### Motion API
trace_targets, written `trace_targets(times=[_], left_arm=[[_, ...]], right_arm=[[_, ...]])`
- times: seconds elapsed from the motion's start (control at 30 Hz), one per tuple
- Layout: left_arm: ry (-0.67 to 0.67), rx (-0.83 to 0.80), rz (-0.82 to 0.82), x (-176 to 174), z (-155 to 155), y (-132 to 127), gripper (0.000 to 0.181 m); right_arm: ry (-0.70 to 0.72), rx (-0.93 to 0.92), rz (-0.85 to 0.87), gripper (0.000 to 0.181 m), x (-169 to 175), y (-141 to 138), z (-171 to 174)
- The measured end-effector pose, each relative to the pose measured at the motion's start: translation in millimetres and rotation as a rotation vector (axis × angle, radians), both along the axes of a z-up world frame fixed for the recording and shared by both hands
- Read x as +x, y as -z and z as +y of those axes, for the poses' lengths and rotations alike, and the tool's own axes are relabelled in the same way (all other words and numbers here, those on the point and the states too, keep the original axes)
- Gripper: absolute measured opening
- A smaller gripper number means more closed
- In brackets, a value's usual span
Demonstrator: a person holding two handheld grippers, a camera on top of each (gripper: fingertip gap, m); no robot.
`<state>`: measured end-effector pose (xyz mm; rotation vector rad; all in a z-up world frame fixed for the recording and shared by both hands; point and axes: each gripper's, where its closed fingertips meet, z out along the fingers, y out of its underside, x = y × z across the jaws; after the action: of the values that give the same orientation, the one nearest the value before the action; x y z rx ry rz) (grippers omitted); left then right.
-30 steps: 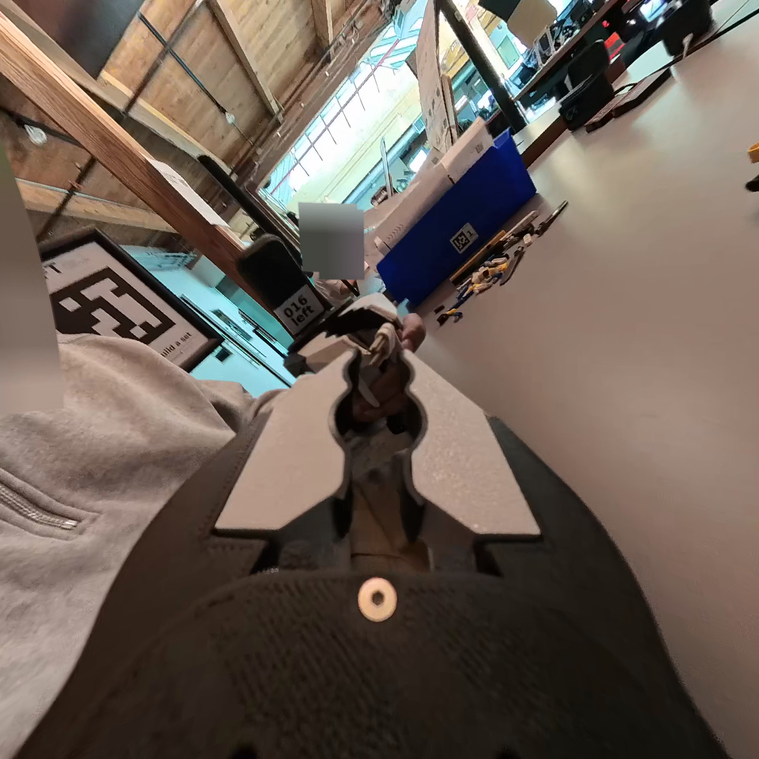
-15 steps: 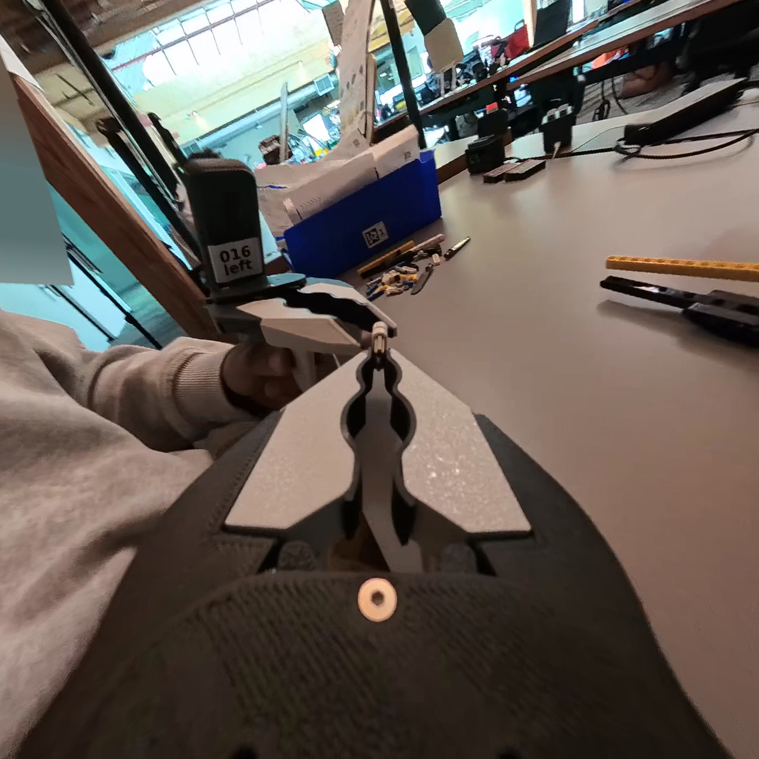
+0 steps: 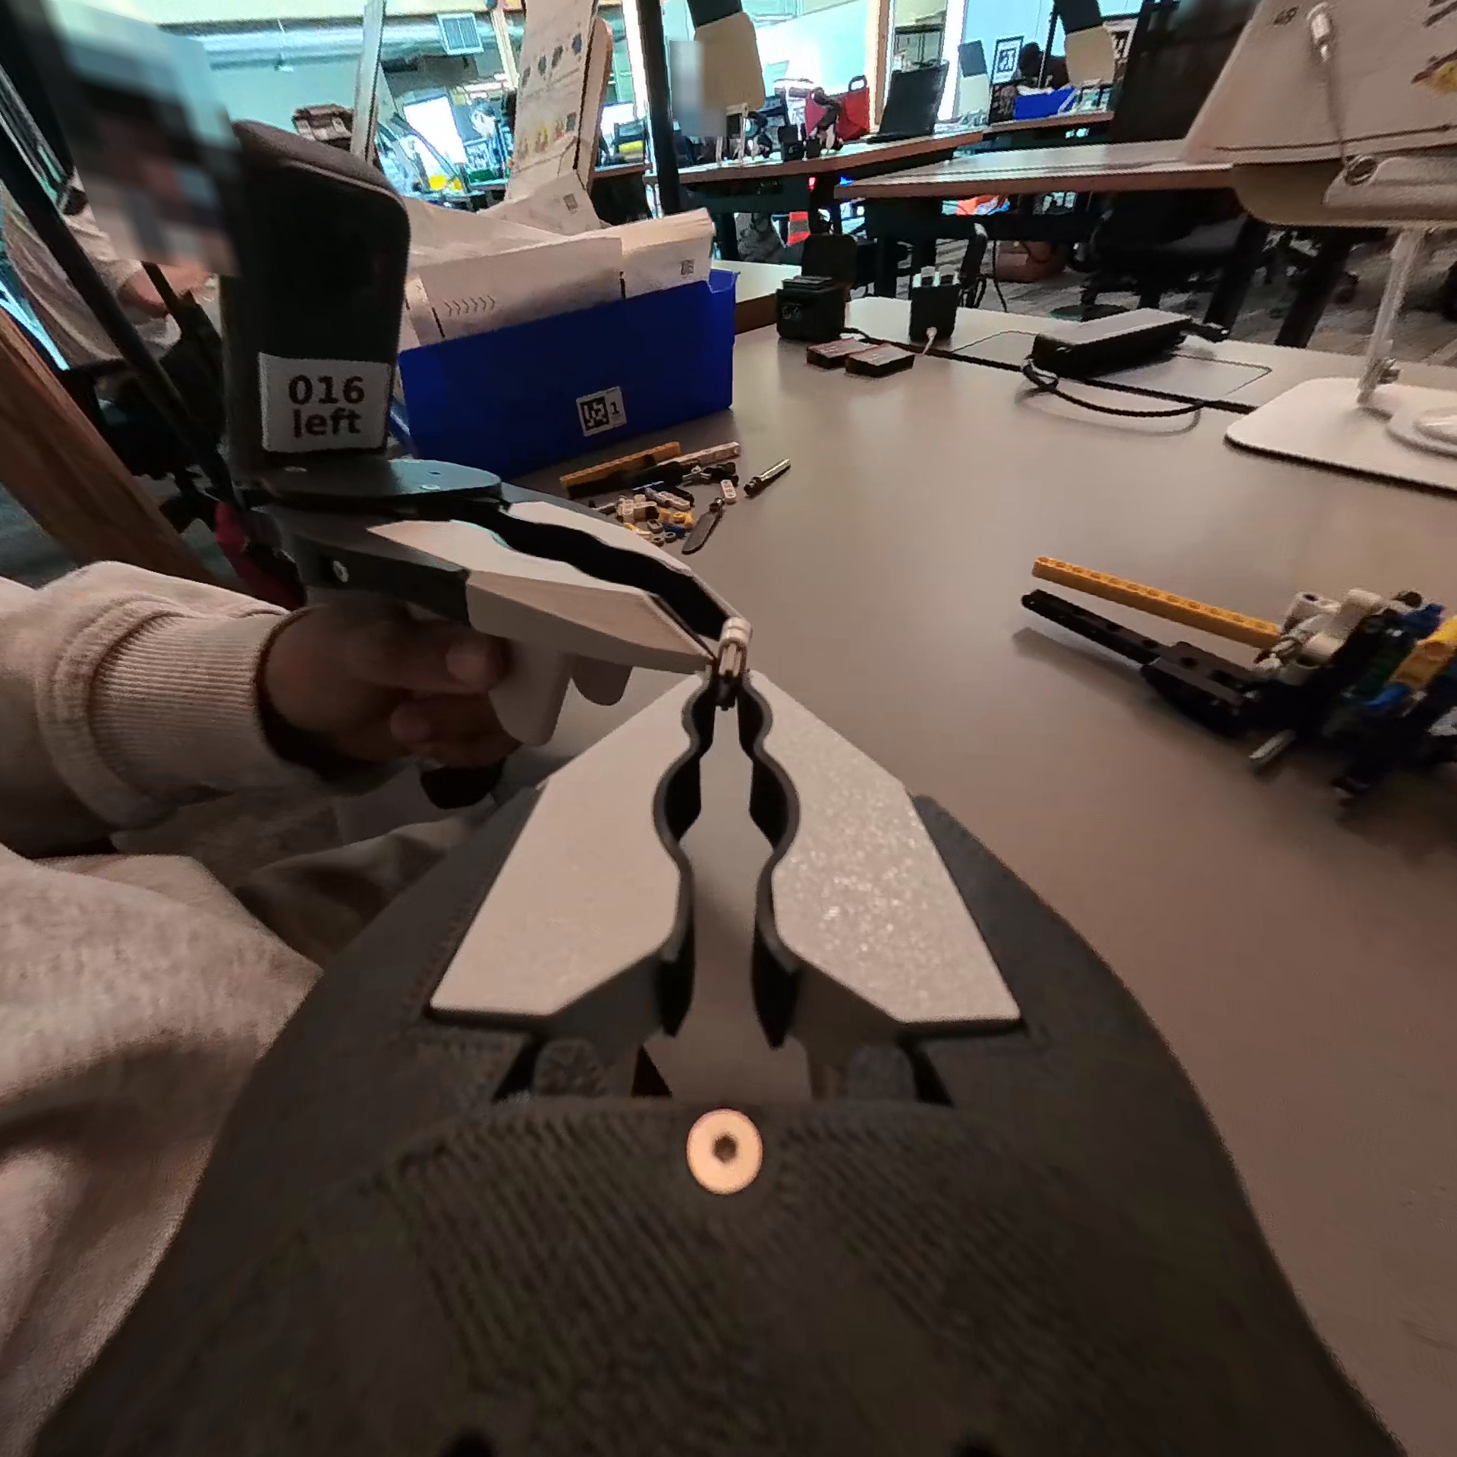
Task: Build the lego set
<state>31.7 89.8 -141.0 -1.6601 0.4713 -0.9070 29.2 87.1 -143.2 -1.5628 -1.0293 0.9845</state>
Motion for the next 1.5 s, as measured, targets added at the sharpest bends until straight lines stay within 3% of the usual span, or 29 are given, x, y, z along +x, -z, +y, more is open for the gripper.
trace_targets(times=[0.33, 0.43, 0.53, 0.7, 0.93, 1.1, 1.2, 1.33, 1.5], left_arm=[[0.033, -0.025, -0.055, -1, -1, -2, 0.015], [0.037, -0.031, -0.058, -1, -1, -2, 0.014], [0.051, -0.038, -0.069, 0, -3, -3, 0.011], [0.056, -0.059, -0.078, 1, -2, -1, 0.011], [0.039, -0.142, -0.082, -2, 2, 10, 0.025], [0.145, -0.292, -0.288, 2, -3, 6, 0.026], [0.244, -0.369, -0.433, 5, -9, -2, 0.023], [0.371, -0.403, -0.58, 6, -18, -17, 0.017], [0.445, -0.4, -0.651, 8, -26, -28, 0.012]], right_arm=[[-0.013, 0.003, 0.017, 0.004, 0, -4, -3], [-0.083, 0.009, 0.021, 0.02, -3, -5, -14], [-0.058, 0.055, -0.007, 0.003, -2, -4, -11], [-0.05, 0.091, -0.02, 0.003, 0, -3, -10], [0.024, 0.4, -0.129, 0.003, 1, -5, -8], [0.068, 0.684, -0.189, 0.002, 0, -12, -13], [0.066, 0.748, -0.155, 0.001, -1, -19, -18], [0.02, 0.695, -0.037, 0.002, 0, -31, -26], [-0.047, 0.565, 0.1, 0.002, 1, -41, -31]])
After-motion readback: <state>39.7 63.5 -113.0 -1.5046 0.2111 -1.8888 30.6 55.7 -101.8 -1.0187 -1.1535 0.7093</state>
